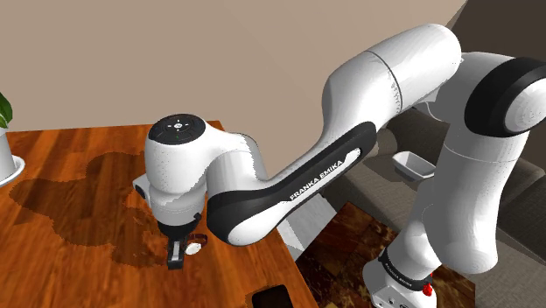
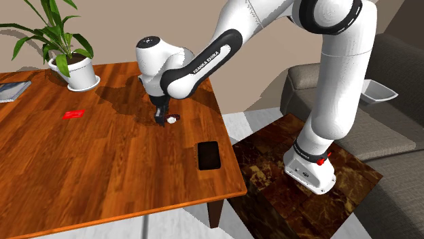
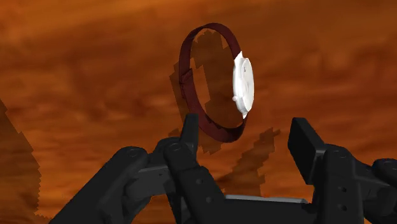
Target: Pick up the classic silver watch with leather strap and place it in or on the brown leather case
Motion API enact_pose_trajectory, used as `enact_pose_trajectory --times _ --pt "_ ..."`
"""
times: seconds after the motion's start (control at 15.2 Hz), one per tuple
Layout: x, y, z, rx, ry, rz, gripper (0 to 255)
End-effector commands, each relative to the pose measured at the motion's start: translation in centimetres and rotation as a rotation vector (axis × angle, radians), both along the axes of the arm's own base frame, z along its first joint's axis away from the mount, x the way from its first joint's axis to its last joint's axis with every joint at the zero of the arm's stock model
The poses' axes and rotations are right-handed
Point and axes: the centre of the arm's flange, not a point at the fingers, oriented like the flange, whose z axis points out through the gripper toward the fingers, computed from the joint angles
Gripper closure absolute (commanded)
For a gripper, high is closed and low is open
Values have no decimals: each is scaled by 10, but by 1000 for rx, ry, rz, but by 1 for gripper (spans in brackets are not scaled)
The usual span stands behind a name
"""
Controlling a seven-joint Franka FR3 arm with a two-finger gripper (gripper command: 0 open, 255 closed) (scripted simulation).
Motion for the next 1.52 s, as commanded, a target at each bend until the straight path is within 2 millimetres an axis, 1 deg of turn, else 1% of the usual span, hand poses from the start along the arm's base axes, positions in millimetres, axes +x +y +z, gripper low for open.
enact_pose_trajectory --times 0.0,0.53,1.45 --pt "0 0 0 0 0 0 255" --pt "0 0 0 0 0 0 255" --pt "0 0 74 0 0 0 255"
